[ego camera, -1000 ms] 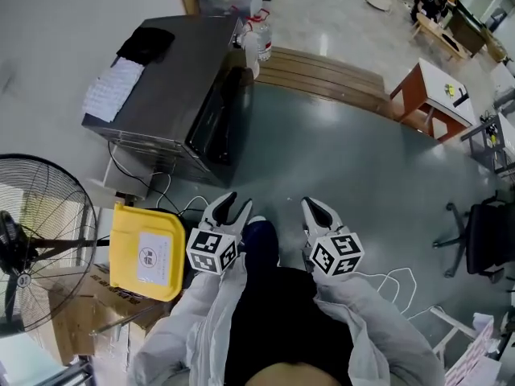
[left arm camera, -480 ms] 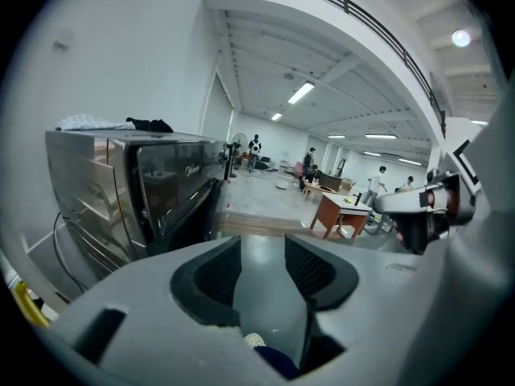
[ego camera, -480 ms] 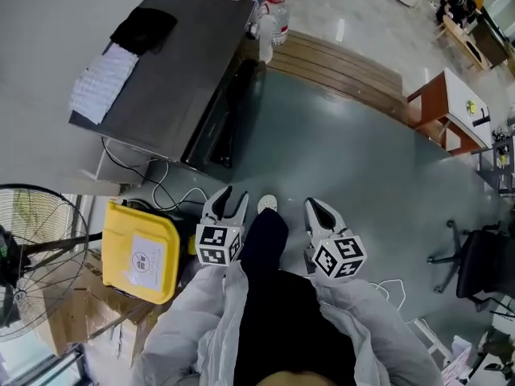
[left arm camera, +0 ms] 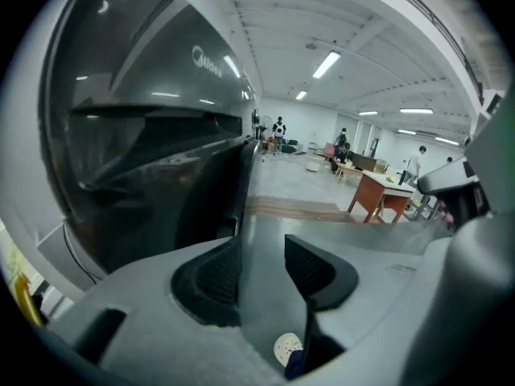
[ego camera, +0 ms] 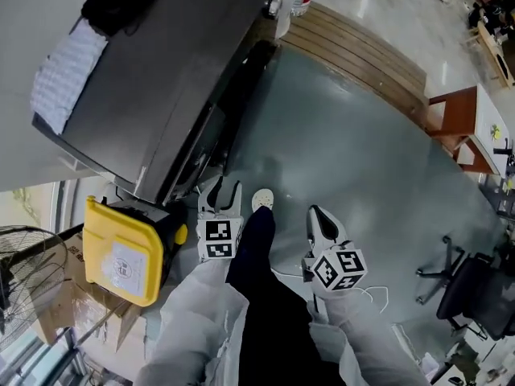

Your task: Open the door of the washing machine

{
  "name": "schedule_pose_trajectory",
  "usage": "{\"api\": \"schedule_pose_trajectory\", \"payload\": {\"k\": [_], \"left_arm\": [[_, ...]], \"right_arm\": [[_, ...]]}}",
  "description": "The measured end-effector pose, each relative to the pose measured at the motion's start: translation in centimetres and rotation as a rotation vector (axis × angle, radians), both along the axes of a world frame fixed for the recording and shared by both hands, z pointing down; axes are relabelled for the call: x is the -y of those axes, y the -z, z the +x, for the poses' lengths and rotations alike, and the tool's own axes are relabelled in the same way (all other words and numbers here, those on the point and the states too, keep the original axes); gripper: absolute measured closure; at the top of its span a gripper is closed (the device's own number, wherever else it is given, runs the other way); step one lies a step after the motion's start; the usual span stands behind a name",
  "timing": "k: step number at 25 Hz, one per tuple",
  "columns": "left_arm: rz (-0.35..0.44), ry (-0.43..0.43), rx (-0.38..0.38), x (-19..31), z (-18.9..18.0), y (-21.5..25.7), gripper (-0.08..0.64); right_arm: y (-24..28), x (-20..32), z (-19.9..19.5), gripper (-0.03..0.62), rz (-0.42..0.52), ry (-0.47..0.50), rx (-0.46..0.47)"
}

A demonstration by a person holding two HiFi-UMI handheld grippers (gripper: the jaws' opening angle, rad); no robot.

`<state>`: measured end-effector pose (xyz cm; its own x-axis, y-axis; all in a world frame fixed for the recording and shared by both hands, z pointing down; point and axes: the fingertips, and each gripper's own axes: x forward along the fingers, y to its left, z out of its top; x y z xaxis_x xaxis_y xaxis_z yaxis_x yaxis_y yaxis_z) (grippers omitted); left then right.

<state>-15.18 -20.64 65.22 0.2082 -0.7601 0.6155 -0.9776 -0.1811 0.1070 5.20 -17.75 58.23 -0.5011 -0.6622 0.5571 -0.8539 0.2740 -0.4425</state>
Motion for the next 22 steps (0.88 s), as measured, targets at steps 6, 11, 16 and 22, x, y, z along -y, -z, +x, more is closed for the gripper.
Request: {"api": "schedule_pose_trajectory", "payload": {"k": [6,11,16,22], "left_arm": [[-0.029,0.025,0.067,4.1,-1.3,-4.5,0.399],[-0.05,0.042,0.095,6.0,-1.8,-6.2,0.399],[-0.048,0.074,0.127,6.4,-1.8,-6.2,0.452],[-0.061,0.088,0.147,6.3,-1.7,-6.4,0.477]], "right_arm": [[-3.6,4.0,0.1,0.583,0.001,-0.019,0.03],[-4.8,5.7,0.8,0.583,-0.009,-0.045,0.043],[-5.1,5.8,1.6,0.583,-0.019,-0.066,0.047],[-5.5,5.1,2.4,0.583,-0.03,-0.084,0.05]]}}
